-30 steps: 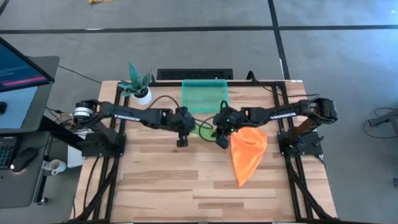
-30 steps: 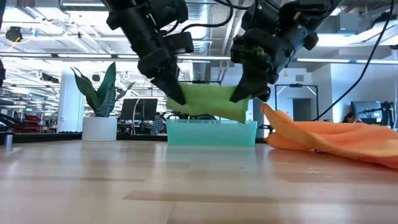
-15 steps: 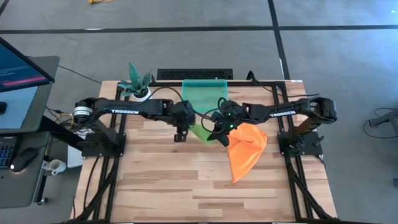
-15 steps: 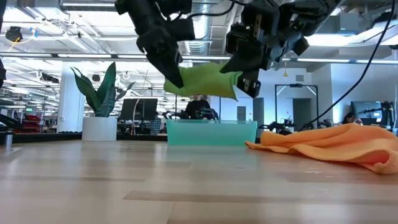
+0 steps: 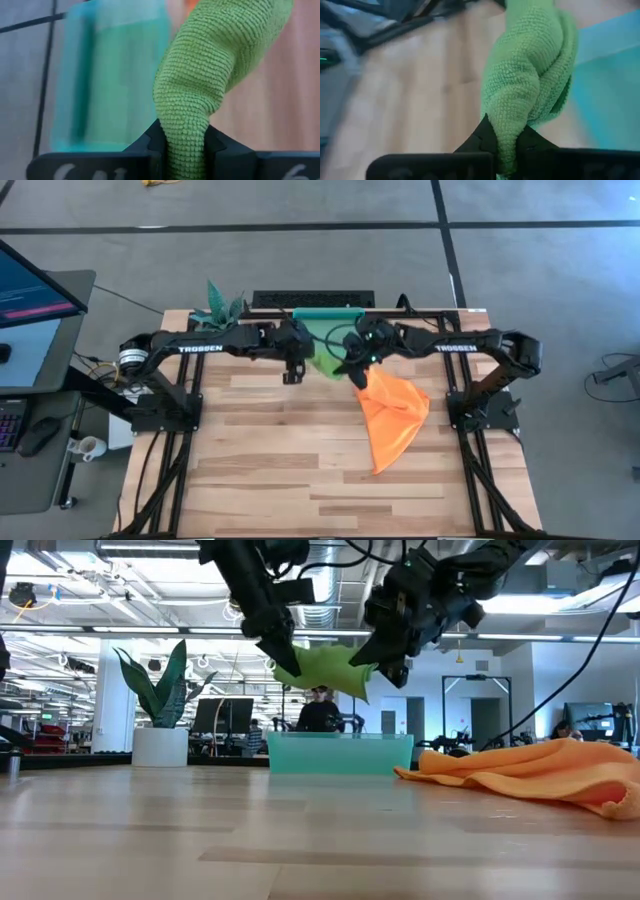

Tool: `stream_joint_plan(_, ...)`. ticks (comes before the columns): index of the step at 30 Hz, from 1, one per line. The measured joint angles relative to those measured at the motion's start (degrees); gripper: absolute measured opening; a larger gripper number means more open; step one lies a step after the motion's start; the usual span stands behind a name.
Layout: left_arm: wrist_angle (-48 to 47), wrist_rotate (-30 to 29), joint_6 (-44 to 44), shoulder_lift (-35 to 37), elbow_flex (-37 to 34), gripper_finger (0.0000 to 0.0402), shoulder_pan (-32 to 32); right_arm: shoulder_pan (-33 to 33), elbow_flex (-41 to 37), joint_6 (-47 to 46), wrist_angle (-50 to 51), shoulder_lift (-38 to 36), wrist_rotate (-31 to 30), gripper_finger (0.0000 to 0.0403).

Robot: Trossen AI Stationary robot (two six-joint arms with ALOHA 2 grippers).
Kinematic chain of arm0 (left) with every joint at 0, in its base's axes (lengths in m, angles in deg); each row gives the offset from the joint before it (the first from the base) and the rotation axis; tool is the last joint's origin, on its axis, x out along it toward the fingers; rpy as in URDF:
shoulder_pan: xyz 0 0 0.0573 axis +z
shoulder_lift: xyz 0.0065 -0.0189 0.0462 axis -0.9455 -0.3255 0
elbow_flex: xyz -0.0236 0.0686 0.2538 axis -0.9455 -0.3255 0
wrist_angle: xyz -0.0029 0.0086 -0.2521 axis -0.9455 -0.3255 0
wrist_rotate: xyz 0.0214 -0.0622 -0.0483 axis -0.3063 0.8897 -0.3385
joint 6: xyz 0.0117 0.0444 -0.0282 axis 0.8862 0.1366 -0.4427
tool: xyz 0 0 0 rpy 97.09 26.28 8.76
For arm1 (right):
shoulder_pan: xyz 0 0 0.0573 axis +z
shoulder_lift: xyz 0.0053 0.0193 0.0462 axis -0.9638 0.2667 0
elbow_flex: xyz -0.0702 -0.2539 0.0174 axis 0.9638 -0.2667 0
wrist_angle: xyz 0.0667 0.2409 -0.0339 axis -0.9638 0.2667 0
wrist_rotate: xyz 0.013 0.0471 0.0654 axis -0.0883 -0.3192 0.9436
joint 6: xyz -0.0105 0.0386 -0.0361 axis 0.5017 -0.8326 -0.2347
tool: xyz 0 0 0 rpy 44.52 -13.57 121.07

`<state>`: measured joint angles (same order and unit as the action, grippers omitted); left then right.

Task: Roll towel into tight, uniform cylinder
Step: Roll the green microfiber towel

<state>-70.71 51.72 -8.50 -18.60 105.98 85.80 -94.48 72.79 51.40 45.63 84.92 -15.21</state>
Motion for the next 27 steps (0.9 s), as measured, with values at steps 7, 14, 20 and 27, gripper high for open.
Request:
stream_joint_plan(7, 9.4, 0.7, 3.9, -2.6, -0.2, 0.0039, 6.7, -4.8, 5.2, 14.7, 6.5, 0.6, -8.9, 0.0028)
stream_joint_plan(14, 13.5, 2.6, 6.4, -9.0, -0.1, 0.0039, 10.2, -9.5, 5.4, 22.0, 7.1, 0.7, -11.1, 0.0031)
stream_joint_plan(20, 15.8, 3.5, 7.1, -11.3, -0.1, 0.0039, 12.2, -13.0, 5.3, 25.5, 6.9, 4.6, -11.4, 0.0026)
stream_joint_plan(27, 13.2, 6.3, 6.9, -12.6, -0.2, 0.0039, 13.3, -14.0, 5.6, 26.2, 6.7, 11.4, -11.1, 0.0034)
